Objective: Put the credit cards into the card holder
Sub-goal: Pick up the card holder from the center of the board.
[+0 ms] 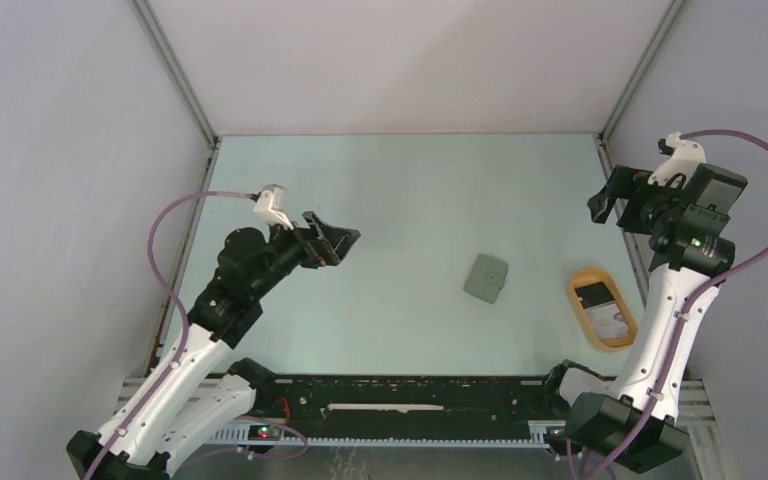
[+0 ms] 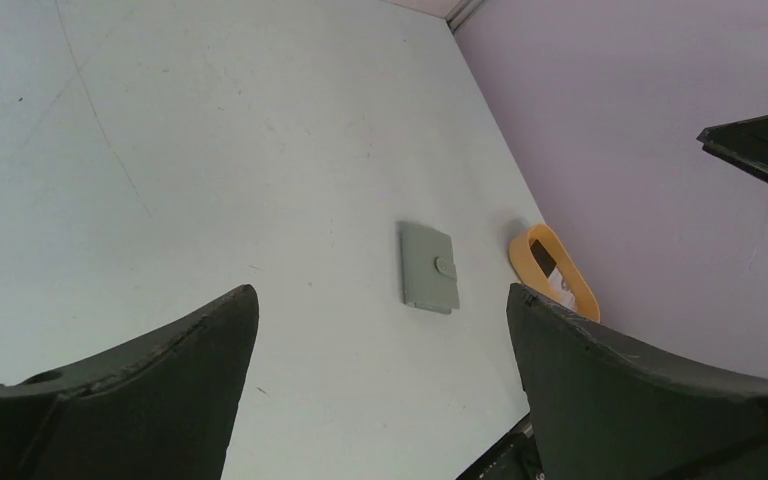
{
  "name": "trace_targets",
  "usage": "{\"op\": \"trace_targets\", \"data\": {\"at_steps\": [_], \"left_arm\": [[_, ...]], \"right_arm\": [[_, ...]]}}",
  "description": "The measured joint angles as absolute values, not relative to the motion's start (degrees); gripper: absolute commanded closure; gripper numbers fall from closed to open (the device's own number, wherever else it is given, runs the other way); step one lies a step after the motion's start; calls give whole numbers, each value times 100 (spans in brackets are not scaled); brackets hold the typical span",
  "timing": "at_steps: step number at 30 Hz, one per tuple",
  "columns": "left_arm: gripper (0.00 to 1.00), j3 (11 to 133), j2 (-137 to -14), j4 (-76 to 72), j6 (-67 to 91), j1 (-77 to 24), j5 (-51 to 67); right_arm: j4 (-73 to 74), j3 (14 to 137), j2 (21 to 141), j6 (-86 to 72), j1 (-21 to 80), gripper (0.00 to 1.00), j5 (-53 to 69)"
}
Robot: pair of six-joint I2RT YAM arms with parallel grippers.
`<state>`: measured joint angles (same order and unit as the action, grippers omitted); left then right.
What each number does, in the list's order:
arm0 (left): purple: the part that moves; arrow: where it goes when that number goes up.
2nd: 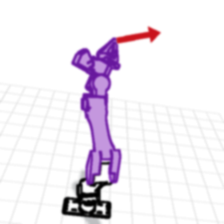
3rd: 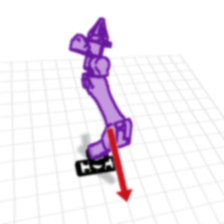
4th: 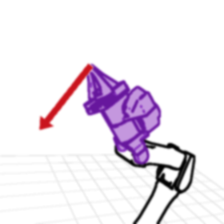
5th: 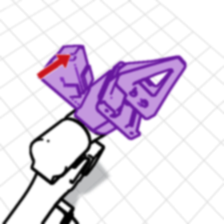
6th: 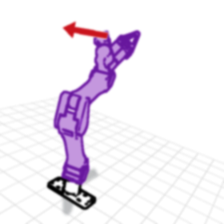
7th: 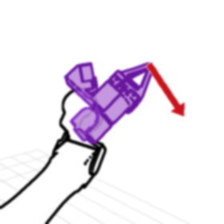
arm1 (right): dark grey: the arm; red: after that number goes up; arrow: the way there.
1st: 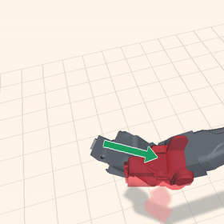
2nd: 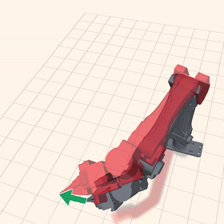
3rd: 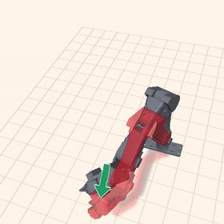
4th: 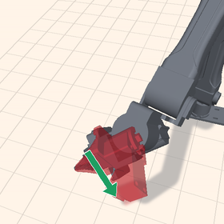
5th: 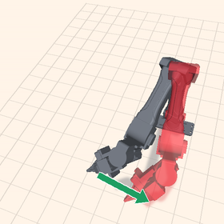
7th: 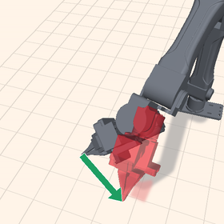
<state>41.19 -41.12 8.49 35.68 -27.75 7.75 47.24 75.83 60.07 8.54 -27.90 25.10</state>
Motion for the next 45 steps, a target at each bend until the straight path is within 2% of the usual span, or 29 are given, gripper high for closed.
{"op": "trace_targets", "data": {"at_steps": [5,10,14,22,30,37,45], "left_arm": [[1,4084,-3968,816,3603,-2775,788],[2,3778,-3712,493,3686,-2775,834],[2,3614,-3708,342,3798,-2779,840],[2,2834,-3651,-211,4265,-2783,821],[3,2137,-3979,-1188,4971,-2786,917],[4,2073,-4200,-1476,5172,-2902,908],[4,2073,-4305,-1566,5205,-3282,622]], "right_arm": [[4705,7583,6047,762,-2945,0,3044],[5172,7583,6449,1546,-3148,8,4956],[5588,7448,6936,2086,-2379,1,5474],[5190,6082,7157,2014,-495,0,4410],[4718,5701,7870,1872,-432,0,3568],[4536,5704,8383,1876,-325,0,3131],[4528,5787,8976,1726,-222,10,2895]]}}
